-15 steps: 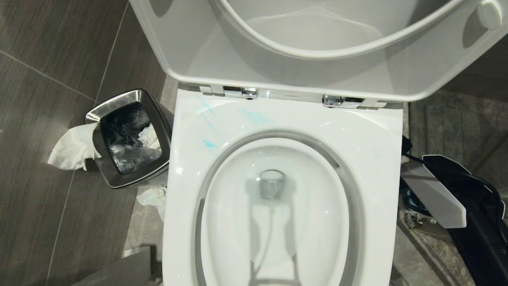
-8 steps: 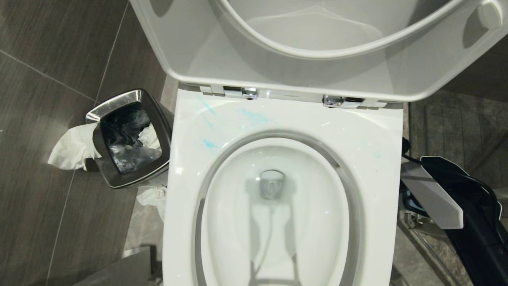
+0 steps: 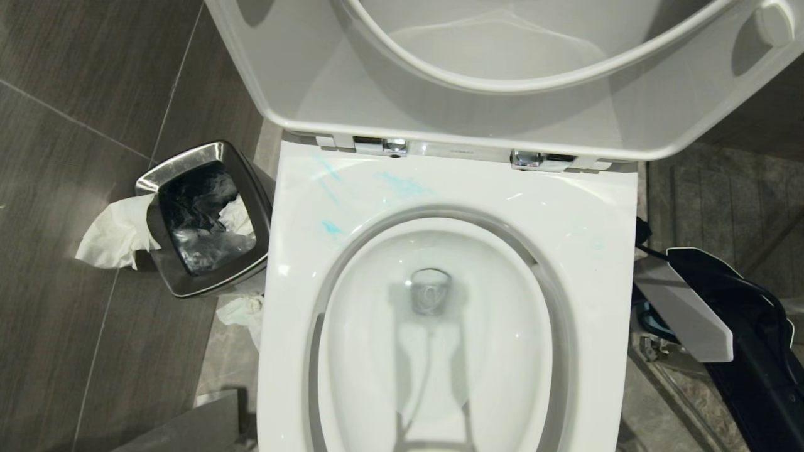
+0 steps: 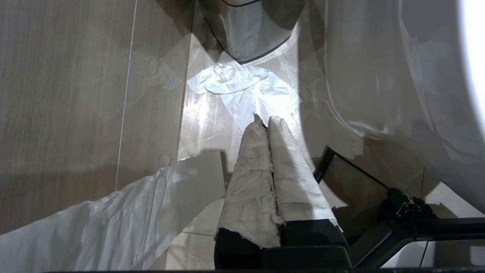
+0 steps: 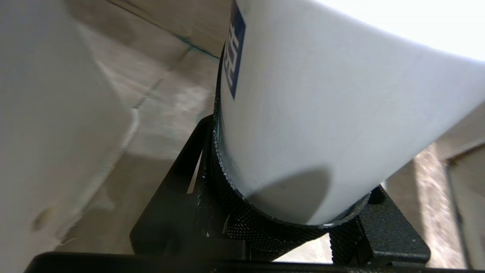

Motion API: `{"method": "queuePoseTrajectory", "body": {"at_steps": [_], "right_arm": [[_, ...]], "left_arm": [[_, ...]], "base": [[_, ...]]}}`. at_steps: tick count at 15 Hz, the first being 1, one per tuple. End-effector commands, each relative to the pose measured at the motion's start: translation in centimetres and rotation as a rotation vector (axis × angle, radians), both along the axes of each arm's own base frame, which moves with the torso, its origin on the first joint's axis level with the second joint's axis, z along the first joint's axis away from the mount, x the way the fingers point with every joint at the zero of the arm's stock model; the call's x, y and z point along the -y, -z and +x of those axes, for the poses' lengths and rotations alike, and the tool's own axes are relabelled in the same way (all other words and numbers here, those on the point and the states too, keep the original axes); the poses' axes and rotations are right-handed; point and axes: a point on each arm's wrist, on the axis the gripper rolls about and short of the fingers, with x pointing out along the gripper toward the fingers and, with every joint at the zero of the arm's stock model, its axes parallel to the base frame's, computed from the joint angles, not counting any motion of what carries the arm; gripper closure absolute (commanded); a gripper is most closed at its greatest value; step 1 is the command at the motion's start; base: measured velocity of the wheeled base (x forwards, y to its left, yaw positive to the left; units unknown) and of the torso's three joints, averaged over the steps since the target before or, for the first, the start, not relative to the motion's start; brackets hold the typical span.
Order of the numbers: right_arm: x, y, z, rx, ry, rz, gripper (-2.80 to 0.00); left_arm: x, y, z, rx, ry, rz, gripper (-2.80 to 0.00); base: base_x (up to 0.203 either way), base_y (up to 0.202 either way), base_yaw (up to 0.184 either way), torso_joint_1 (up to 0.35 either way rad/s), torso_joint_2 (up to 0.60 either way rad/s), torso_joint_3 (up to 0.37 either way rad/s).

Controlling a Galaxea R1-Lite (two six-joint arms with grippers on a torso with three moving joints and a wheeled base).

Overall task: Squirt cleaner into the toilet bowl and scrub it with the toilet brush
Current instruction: Pour in the cleaning agent

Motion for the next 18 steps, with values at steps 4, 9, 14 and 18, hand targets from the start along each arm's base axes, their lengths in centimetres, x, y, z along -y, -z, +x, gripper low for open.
{"method": "queuePoseTrajectory", "body": {"at_steps": [4,9,14,18], "right_arm": [[2.5,-2.5,-0.8,0.028,0.136,0.068,0.0],[4.6,-6.5,-3.6,0.022,0.138,0.11,0.0],[4.9,-10.8,-8.8,-0.008,0.113,0.187,0.0],[4.1,-15.6,-14.9,0.024,0.077,0.241,0.0]], "left_arm": [[0.0,0.0,0.0,-0.002,0.001,0.0,0.0],[0.0,0.0,0.0,-0.002,0.001,0.0,0.0],[0.0,0.0,0.0,-0.002,0.001,0.0,0.0],[0.0,0.0,0.0,-0.002,-0.001,0.0,0.0]], "base": [[0.0,0.0,0.0,0.0,0.0,0.0],[0.0,0.0,0.0,0.0,0.0,0.0],[0.0,0.0,0.0,0.0,0.0,0.0],[0.0,0.0,0.0,0.0,0.0,0.0]]}}
